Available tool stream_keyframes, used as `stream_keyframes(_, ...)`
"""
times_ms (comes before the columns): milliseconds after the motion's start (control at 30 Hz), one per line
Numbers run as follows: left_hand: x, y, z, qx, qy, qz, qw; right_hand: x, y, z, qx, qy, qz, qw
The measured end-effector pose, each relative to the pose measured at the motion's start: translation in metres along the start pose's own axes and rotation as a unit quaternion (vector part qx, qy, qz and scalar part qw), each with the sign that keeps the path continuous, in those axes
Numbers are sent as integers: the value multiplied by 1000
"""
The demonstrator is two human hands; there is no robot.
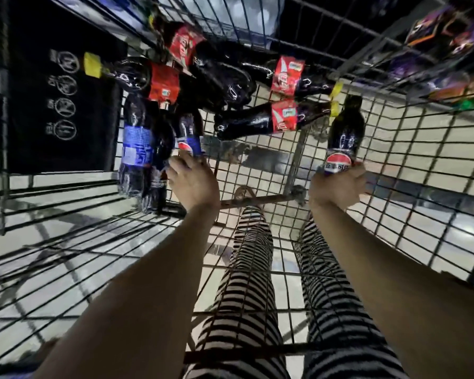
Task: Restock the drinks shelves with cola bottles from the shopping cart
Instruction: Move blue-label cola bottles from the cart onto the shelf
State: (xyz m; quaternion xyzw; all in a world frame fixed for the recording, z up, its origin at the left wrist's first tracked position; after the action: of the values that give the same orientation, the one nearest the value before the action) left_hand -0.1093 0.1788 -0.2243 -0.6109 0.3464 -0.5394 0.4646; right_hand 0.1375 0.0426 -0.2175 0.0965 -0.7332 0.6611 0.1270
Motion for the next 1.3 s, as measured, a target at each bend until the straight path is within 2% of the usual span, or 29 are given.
stream_keyframes(133, 3, 2, -1, 150, -52, 28, 987, 14, 4, 0, -45, 6, 16, 999)
stream_keyframes(267, 3, 8, -7, 271, -132, -6, 953, 14, 6, 1, -63, 0, 14, 998)
stream_keyframes(333, -2, 13, -11, 288, -158, -27, 944, 12, 6, 2, -61, -5, 6, 998)
stream_keyframes(467, -11, 25, -17, 268, -195, -127, 935, 10, 5, 5, -65, -5, -12, 998)
stream_keyframes(633, -8, 22, -14, 298, -214, -148, 918, 2, 4, 8, -89, -3, -48, 995)
stream_keyframes(800, 14, 2, -4, 319, -235, -156, 905, 3, -7, 12, -91, 0, -126, 988)
stream_keyframes(900, 32, -14, 0, 352, -258, -167, 884, 16, -22, 19, -118, 15, -176, 977)
stream_keyframes(967, 48, -29, 3, 367, -270, -165, 875, 29, -36, 20, -156, 25, -220, 963)
stream_keyframes(1067, 75, -62, 16, 392, -294, -135, 861, 48, -62, 19, -220, 37, -320, 921)
stream_keyframes(1167, 101, -93, 34, 405, -302, -113, 856, 59, -93, 15, -227, -7, -397, 889)
stream_keyframes(1300, 141, -137, 62, 417, -228, -60, 878, 52, -168, 13, -230, -111, -411, 875)
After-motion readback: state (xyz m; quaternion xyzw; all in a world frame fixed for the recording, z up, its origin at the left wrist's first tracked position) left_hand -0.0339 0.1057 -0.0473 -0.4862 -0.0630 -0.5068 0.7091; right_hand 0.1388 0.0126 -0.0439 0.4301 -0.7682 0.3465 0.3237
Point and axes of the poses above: each hand's wrist, its own x-axis away from the middle knuckle, its own y-axis out of the palm, z = x × y, the point moved 5 cm from there along -x, towards the middle knuckle, and after that the axes turned 7 degrees about z, right-handed, at the moved point
